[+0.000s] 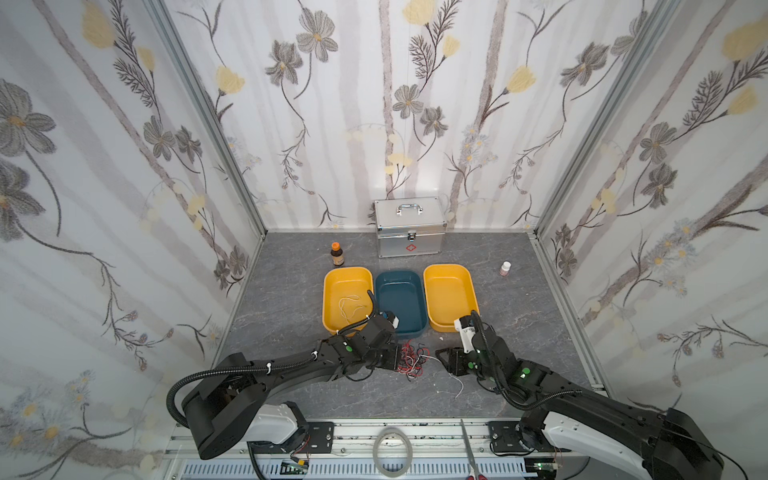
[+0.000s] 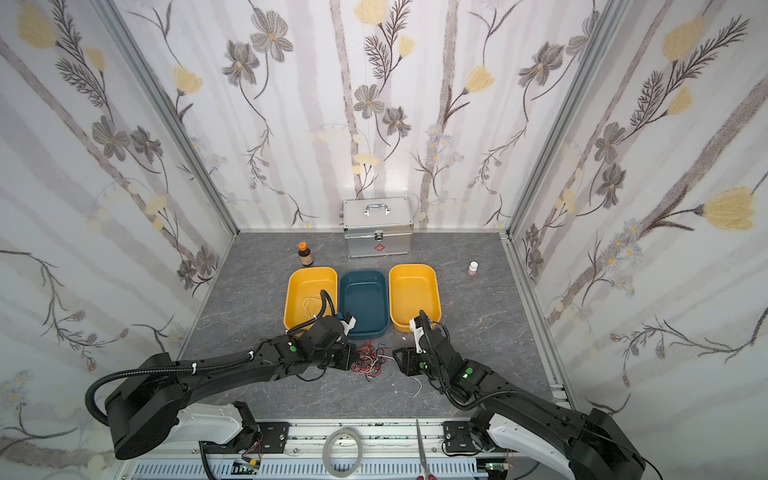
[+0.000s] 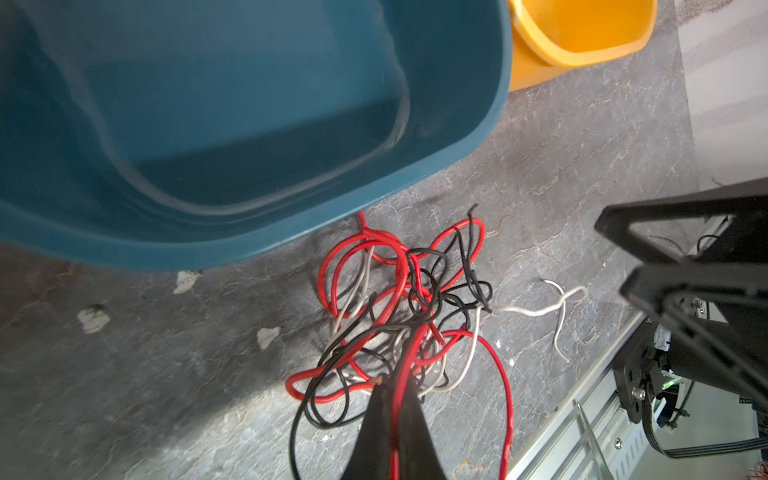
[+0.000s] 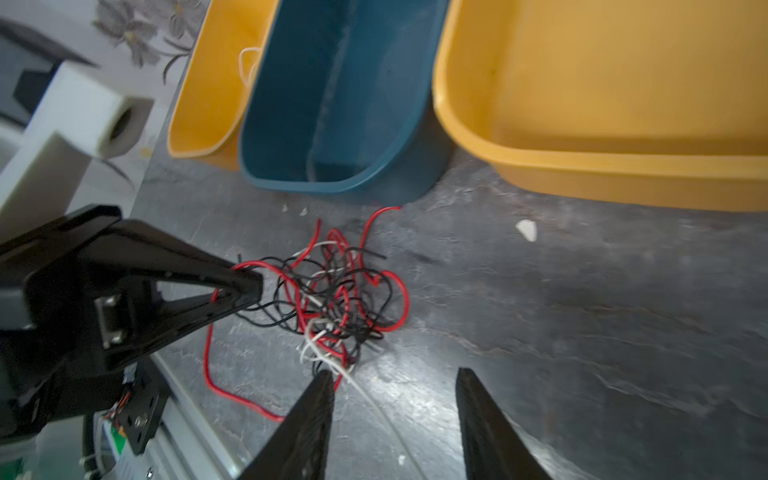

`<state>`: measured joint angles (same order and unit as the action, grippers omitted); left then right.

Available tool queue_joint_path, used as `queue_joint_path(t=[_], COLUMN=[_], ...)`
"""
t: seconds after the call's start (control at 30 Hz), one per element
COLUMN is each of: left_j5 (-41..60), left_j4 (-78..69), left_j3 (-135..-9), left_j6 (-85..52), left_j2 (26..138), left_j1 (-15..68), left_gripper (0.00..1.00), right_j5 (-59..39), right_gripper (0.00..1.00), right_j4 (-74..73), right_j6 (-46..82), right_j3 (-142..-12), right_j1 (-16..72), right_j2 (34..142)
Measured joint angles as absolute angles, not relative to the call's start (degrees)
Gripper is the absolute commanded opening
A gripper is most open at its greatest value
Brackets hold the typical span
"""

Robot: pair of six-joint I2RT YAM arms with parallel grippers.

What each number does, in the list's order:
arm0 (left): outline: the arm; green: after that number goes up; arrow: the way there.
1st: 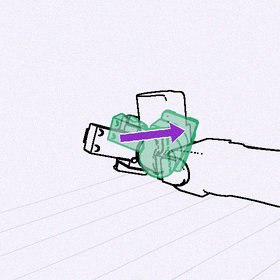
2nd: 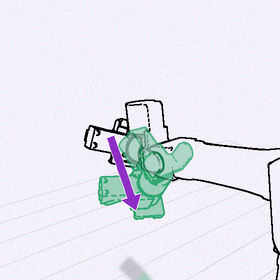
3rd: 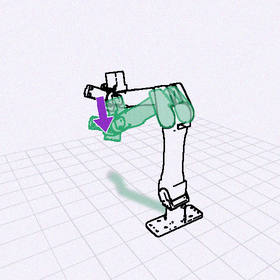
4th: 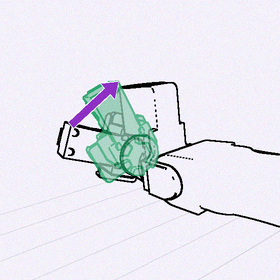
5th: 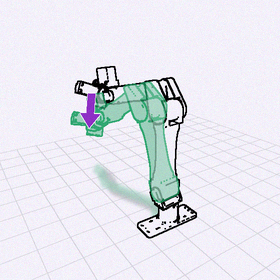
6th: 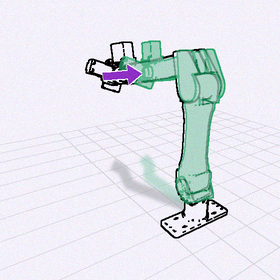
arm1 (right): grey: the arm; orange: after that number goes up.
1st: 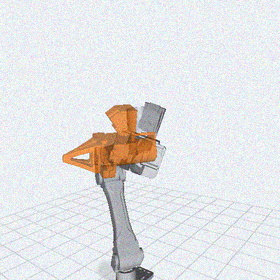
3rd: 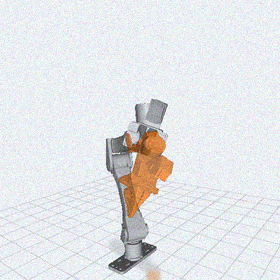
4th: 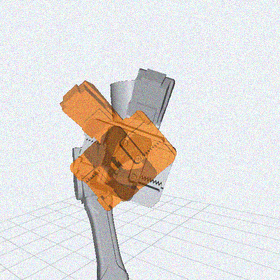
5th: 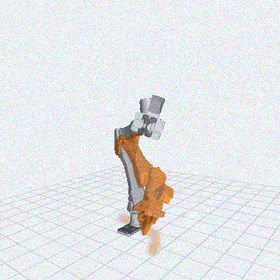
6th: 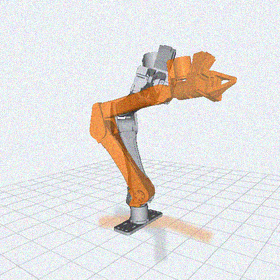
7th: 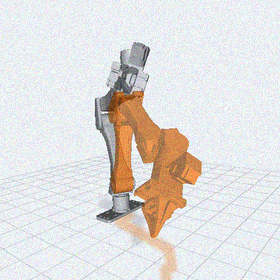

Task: Untangle the cables

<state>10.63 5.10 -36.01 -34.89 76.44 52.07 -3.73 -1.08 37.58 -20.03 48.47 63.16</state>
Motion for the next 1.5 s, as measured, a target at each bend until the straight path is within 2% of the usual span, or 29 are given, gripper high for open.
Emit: queue_joint_path(t=[0.23, 0.37, 0.43, 0.6, 0.73, 0.9, 1.23, 1.5], left_j5=[10.52, 10.31, 10.13, 10.09, 9.69, 9.15, 7.55, 6.48], left_j4=[5.10, 5.06, 4.99, 4.95, 4.95, 4.95, 4.97, 6.22], left_j3=[-36.01, -35.99, -35.99, -35.99, -35.99, -35.70, -34.92, -34.68], left_j6=[-34.89, -34.89, -34.89, -34.87, -34.87, -34.87, -34.92, -34.92], left_j2=[76.20, 75.90, 75.90, 75.90, 75.90, 75.42, 73.43, 72.47], left_j1=[52.10, 52.10, 52.10, 52.10, 52.10, 52.10, 52.10, 51.90], left_gripper=[0.00, 0.00, 0.00, 0.00, 0.00, 0.00, 0.00, 0.00], right_j5=[-6.52, -7.86, -8.14, -8.93, -8.60, -3.73, 11.77, 17.30], right_gripper=[0.55, 0.50, 0.45, 0.23, 0.15, 0.08, 0.05, 0.04], right_j4=[-7.40, -9.10, -9.13, -9.61, -9.67, -7.75, 0.47, 6.31], right_j6=[33.43, 32.08, 31.86, 31.70, 31.73, 31.88, 34.87, 38.44], right_j3=[-23.18, -23.38, -23.46, -23.46, -23.31, -23.31, -22.68, -19.79], right_j1=[49.80, 49.95, 50.15, 50.41, 50.39, 50.41, 48.90, 40.32], right_j2=[72.64, 75.68, 76.75, 77.43, 77.32, 74.78, 66.08, 56.95])
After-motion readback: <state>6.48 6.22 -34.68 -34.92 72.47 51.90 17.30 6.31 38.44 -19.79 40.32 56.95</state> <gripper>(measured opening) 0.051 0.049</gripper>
